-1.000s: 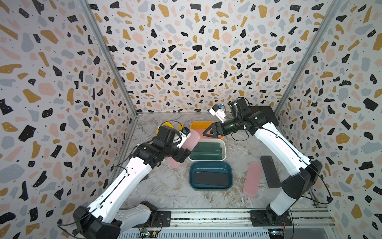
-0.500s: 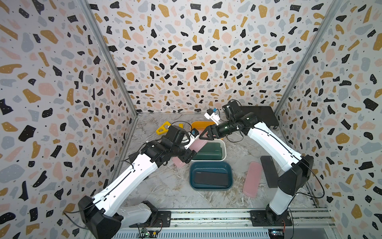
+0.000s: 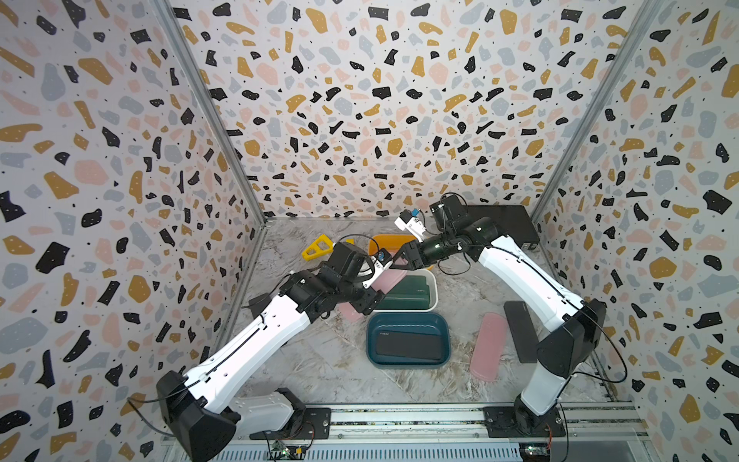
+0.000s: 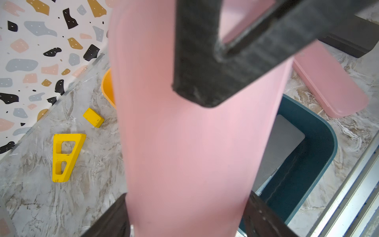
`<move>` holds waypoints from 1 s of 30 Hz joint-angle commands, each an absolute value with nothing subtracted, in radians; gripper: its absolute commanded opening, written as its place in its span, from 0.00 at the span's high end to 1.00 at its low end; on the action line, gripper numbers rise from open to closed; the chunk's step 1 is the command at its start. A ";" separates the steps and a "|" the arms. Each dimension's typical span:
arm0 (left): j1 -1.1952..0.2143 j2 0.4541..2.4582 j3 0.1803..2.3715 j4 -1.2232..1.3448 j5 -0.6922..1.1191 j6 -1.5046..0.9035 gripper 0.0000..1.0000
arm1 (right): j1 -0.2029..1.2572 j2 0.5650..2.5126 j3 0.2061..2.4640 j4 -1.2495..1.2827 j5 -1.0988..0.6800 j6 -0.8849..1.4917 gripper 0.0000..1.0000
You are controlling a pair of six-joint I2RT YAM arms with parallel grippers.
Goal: Place the pencil cases by color into the storage box
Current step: Pick up the pencil case from the center of the board.
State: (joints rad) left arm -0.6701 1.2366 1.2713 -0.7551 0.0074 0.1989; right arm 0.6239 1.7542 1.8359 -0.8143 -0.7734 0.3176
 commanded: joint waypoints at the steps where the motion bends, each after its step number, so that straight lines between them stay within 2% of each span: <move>1: -0.678 1.236 1.318 -0.696 -0.018 0.209 0.24 | 0.629 1.744 1.865 -0.846 -0.796 0.299 0.64; 11: -0.684 1.235 1.318 -0.692 -0.029 0.209 0.20 | 0.629 1.754 1.875 -0.851 -0.804 0.291 0.85; 18: -0.684 1.236 1.312 -0.696 -0.046 0.206 0.00 | 0.629 1.745 1.867 -0.828 -0.773 0.305 0.87; 26: -0.684 1.183 1.259 -0.641 -0.070 0.163 0.00 | 0.618 1.731 1.812 -0.665 -0.642 0.410 0.87; 30: -0.684 1.154 1.236 -0.616 -0.153 0.103 0.00 | 0.583 1.754 1.791 -0.569 -0.569 0.469 0.87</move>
